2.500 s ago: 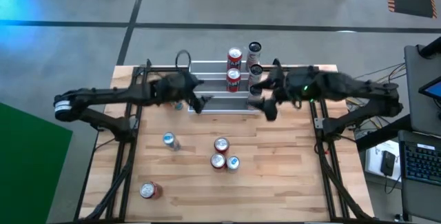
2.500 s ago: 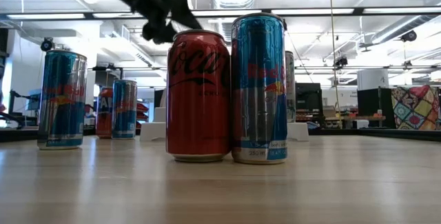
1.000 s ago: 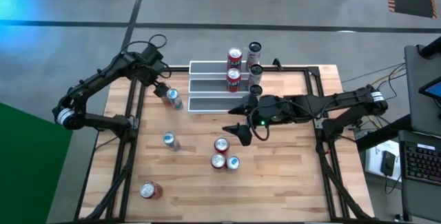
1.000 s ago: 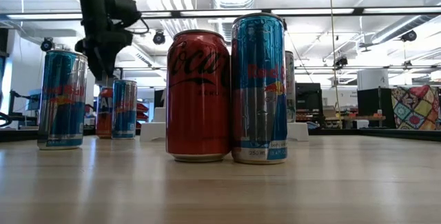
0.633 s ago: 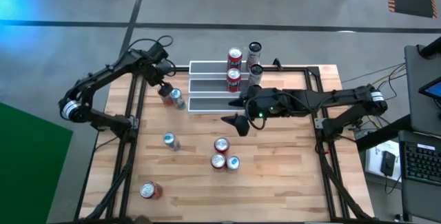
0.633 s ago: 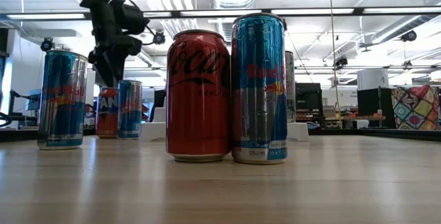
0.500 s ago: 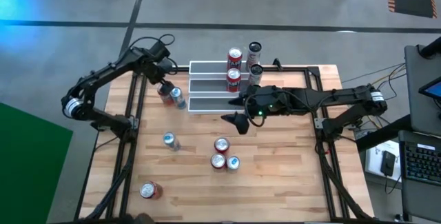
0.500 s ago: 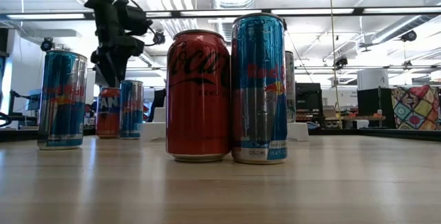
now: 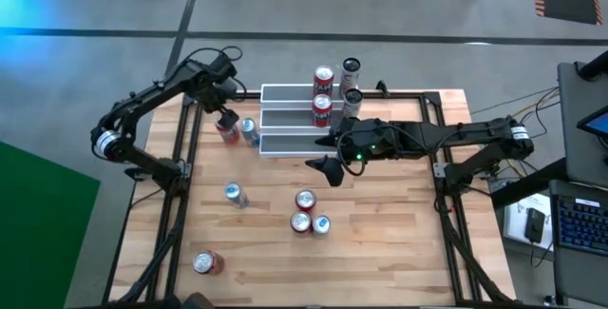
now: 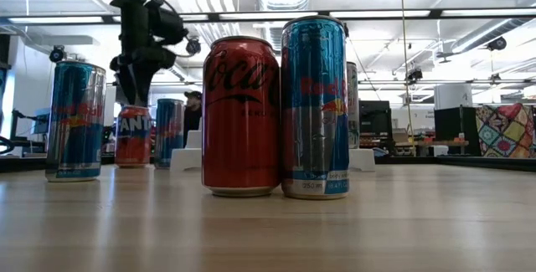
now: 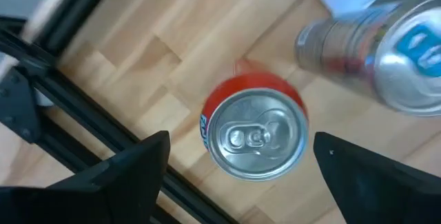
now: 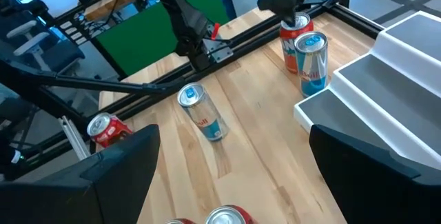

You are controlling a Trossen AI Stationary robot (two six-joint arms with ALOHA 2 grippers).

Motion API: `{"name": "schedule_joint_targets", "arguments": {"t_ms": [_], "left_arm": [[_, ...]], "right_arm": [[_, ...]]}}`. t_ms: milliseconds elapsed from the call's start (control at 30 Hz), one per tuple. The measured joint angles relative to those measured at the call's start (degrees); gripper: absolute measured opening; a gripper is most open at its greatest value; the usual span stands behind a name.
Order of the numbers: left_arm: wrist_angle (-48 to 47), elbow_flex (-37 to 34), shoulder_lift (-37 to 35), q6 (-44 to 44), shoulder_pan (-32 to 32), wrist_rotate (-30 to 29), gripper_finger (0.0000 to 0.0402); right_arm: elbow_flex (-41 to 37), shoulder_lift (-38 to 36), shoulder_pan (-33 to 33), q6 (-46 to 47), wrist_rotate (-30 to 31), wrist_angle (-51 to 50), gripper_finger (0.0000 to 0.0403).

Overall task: Place canned beverage on shelf
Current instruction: Put the orange soda can on the bottom tier of the shelf aligned with the other orange soda can

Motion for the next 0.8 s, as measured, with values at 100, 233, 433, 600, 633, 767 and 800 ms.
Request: {"name": "schedule_joint_targets", "arguments": {"t_ms": [100,233,433,600,633,767,800], "left_arm": [[0.5,-1.9,0.1,0.0,0.0,0.1,0.0355],[2.7,-4.7,0.0,-0.7,0.0,0.5,0.0368],[6.9,-6.9,0.0,-1.8,0.0,0.7,0.0372],[7.6,-8.1,0.0,-2.0,0.0,0.8,0.0358],[7.8,-8.5,0.0,-2.0,0.0,0.8,0.0353],[9.6,-10.3,0.3,-2.2,0.0,0.9,0.0333],[9.9,-10.5,0.6,-2.2,0.0,0.9,0.0329]], "right_arm": [[0.0,0.0,0.0,-0.2,0.0,-0.7,0.0363],[0.0,0.0,-0.3,-0.2,0.0,-1.4,0.0363],[-0.1,0.0,-0.9,-0.2,0.0,-1.3,0.0363],[-0.1,0.0,-1.0,-0.2,0.0,-1.3,0.0363],[-0.1,0.0,-1.0,-0.2,0.0,-1.3,0.0363],[-0.1,0.0,-1.0,-0.2,0.0,-1.2,0.0363],[-0.1,0.0,-1.0,-0.2,0.0,-1.2,0.0363]]}}
